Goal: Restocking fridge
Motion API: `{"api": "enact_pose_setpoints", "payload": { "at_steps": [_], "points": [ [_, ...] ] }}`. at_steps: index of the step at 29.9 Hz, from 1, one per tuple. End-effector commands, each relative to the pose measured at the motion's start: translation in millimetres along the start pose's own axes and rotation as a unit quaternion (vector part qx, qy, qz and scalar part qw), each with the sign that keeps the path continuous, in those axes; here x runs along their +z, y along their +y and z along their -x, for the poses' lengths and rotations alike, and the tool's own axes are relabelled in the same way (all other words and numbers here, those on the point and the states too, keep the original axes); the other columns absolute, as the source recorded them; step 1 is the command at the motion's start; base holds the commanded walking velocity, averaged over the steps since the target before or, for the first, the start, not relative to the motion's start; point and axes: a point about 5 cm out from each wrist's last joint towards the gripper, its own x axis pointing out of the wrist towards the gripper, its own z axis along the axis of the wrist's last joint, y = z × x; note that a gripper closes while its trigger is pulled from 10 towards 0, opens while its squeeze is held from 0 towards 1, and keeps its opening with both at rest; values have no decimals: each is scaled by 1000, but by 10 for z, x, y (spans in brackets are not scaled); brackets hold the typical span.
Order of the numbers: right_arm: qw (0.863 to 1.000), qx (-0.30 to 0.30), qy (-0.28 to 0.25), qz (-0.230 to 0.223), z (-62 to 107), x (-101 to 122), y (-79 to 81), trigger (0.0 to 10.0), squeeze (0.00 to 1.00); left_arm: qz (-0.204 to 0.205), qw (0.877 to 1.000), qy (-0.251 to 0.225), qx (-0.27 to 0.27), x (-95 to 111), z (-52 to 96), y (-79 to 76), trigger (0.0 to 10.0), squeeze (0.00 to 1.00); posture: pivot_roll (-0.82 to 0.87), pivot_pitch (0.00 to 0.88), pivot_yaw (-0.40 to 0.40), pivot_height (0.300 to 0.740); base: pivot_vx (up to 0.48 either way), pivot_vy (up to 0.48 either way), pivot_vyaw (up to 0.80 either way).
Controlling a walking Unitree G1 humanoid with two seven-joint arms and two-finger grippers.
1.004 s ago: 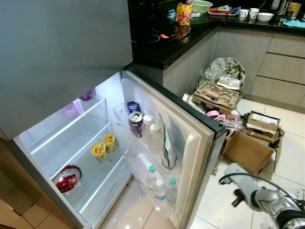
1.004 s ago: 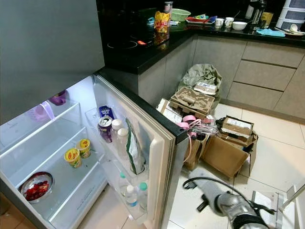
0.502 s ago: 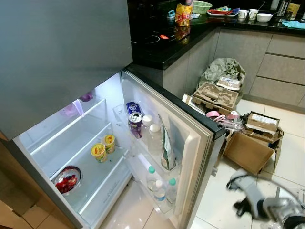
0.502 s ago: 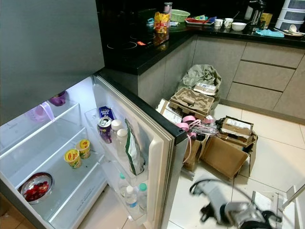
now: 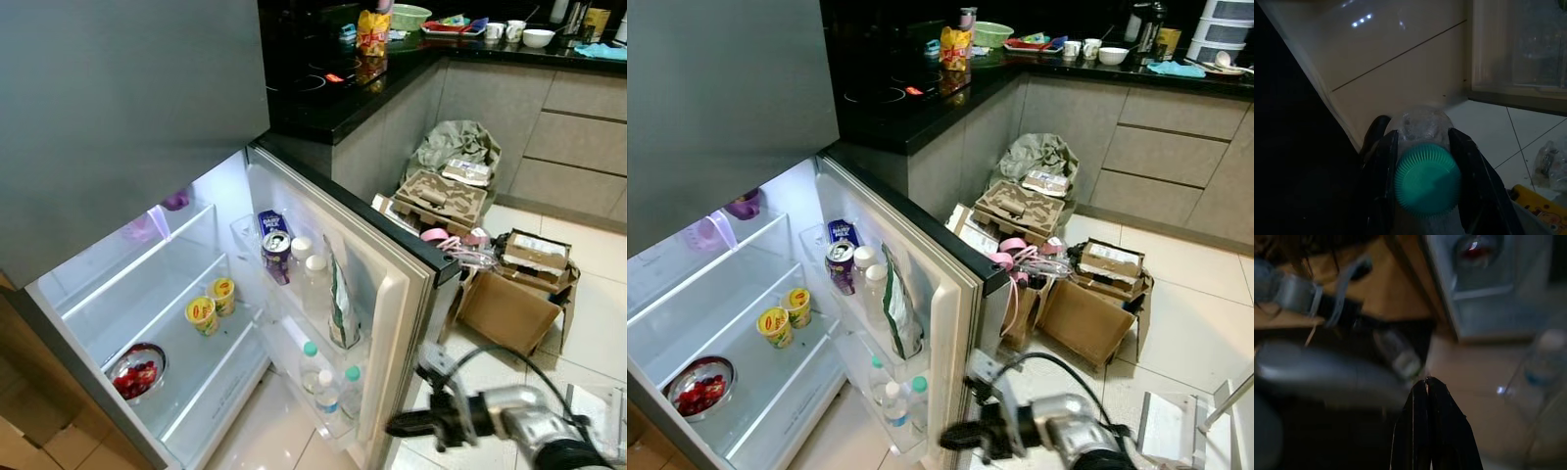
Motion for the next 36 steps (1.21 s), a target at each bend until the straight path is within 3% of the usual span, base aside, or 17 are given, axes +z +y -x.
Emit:
{"api": "enact_pose_setpoints", "payload": {
  "at_steps": [1,4,7,9,13,15,16,17,18,23,26,30,31,32,33,35,36],
  "points": [
    [999,-36,-29,13,6,101,-66,10000,0,-2,999,32,15,-127,32,83,10000,0,-119,0,7,740,0,0,0],
    [994,-94,-50,23,-9,206,-162,10000,0,-1,999,34,15,-149,36,85,10000,0,-119,0,7,740,0,0,0],
    [985,-168,-28,26,61,218,-273,10000,0,-1,999,36,15,-169,39,87,10000,0,-118,0,10,740,0,0,0],
    [964,-266,12,19,259,172,-412,10000,0,0,999,36,16,-175,42,94,10000,0,-117,0,10,740,0,0,0],
    [953,-300,28,15,366,143,-458,10000,0,0,999,36,17,-175,43,97,10000,0,-115,0,9,740,0,0,0],
    [928,-371,49,0,635,84,-536,10000,0,1,999,36,17,-176,44,99,10000,0,-114,0,8,740,0,0,0],
    [928,-371,49,0,635,84,-536,10000,0,1,999,36,17,-176,44,99,10000,0,-114,0,8,740,0,0,0],
    [904,-423,56,-6,851,55,-583,10000,0,2,999,35,17,-177,43,97,10000,0,-114,0,8,740,0,0,0],
    [904,-423,56,-6,851,55,-583,10000,0,2,999,35,17,-177,43,97,10000,0,-114,0,8,740,0,0,0],
    [839,-540,62,-18,1260,13,-652,10000,0,4,999,35,17,-178,42,94,10000,0,-114,0,8,740,0,0,0],
    [824,-563,65,-24,1333,-18,-651,10000,0,4,999,35,17,-176,41,92,10000,0,-115,0,9,740,0,0,0],
    [821,-566,65,-26,1333,-32,-648,10000,0,4,999,35,17,-175,41,92,10000,0,-115,0,9,740,0,0,0],
    [831,-552,51,-40,1277,-60,-632,10000,0,4,999,34,17,-173,41,93,10000,0,-114,0,9,740,0,0,0],
    [867,-492,54,-56,1120,-168,-564,10000,0,4,999,34,17,-172,41,93,10000,0,-114,0,10,740,0,0,0],
    [867,-492,54,-56,1120,-168,-564,10000,0,4,999,34,17,-172,41,93,10000,0,-114,0,10,740,0,0,0],
    [923,-374,64,-67,852,-337,-405,10000,0,4,999,34,17,-169,41,95,10000,0,-115,0,11,740,0,0,0],
    [938,-333,66,-75,769,-390,-345,10000,0,4,999,34,17,-169,42,95,10000,0,-115,0,11,740,0,0,0]
  ]
}}
